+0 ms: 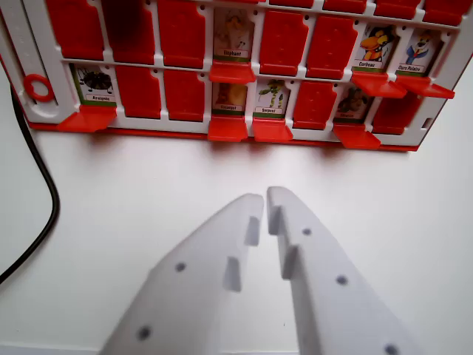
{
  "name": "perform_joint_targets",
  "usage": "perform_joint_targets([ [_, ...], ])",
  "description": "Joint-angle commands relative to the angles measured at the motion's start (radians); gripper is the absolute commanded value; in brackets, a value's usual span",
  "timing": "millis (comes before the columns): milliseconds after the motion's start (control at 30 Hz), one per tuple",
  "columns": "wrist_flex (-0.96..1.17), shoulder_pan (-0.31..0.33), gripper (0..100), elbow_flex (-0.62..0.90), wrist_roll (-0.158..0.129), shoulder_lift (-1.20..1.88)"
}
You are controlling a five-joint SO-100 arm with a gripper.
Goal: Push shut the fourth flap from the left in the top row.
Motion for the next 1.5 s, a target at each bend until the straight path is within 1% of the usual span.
perform_joint_targets([
  [0,-0.029,-0.008,0,-0.144,0.006,-0.06],
  [167,-0.029,-0.017,0,-0.23,0.009,-0.184],
  [267,-0.032,-0.025,0,-0.287,0.018,-0.255],
  [367,-0.041,-0.032,0,-0.347,0.02,-0.327],
  [533,-0.044,-0.038,0,-0.433,0.037,-0.423],
  [900,-0.057,-0.037,0,-0.515,0.044,-0.535],
  [1000,-0.057,-0.032,0,-0.554,0.049,-0.575],
  [1233,-0.057,-0.025,0,-0.657,0.044,-0.675],
  [1467,-0.057,-0.025,0,-0.747,0.051,-0.762],
])
